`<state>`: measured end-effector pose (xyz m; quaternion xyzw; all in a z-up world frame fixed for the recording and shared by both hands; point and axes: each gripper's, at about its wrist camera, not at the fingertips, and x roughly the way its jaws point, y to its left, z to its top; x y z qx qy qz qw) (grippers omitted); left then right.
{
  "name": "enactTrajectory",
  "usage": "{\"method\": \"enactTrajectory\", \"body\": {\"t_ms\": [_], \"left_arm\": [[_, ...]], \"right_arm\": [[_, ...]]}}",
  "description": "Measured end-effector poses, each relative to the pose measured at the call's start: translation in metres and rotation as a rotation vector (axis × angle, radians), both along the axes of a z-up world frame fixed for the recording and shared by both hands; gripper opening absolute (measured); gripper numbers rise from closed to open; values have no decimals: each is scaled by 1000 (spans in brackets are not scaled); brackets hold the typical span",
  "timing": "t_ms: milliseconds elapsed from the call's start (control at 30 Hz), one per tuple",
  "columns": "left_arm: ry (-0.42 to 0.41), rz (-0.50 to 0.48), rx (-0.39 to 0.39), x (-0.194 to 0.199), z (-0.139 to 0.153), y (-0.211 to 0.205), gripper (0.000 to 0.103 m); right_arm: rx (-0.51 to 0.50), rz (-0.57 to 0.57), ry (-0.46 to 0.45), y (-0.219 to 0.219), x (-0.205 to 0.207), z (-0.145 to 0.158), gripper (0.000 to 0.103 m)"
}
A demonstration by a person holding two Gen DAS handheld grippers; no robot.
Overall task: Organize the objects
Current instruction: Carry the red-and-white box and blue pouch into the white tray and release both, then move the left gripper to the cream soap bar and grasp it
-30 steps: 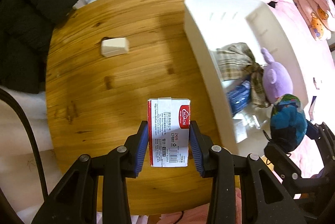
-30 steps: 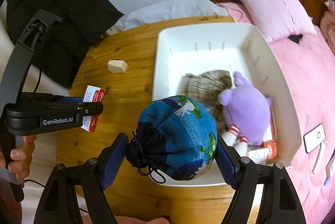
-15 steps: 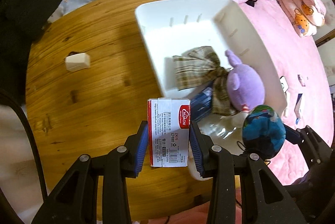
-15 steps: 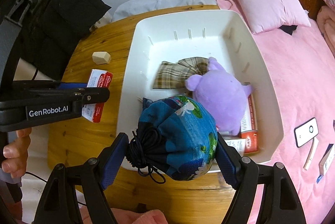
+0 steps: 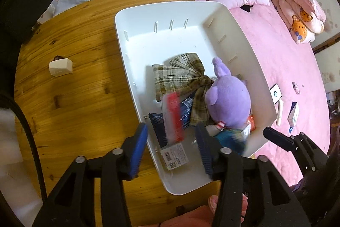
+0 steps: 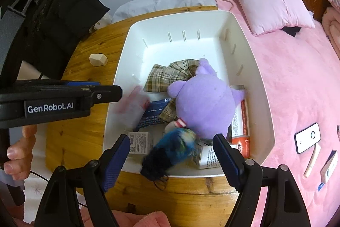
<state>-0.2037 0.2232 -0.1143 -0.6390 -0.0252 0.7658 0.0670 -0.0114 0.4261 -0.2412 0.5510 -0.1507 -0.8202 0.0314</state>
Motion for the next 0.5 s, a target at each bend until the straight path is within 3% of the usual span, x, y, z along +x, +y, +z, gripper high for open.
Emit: {"method": "enactTrajectory", "body": {"t_ms": [100,167,267,500], "left_arm": [[-4,33,0,-3,2,-5,70],[1,63,-31,-7,3,-11,73],[11,108,-77,-13,4,-22,73],[45,242,-98,-27,9,-62,73]], "right_arm": [[6,13,5,-1,-2,1,81],[3,19,15,-1,-4,2,81],[3,28,25,-1,-5,3,81],[15,61,47,-7,-7,6,81]]}}
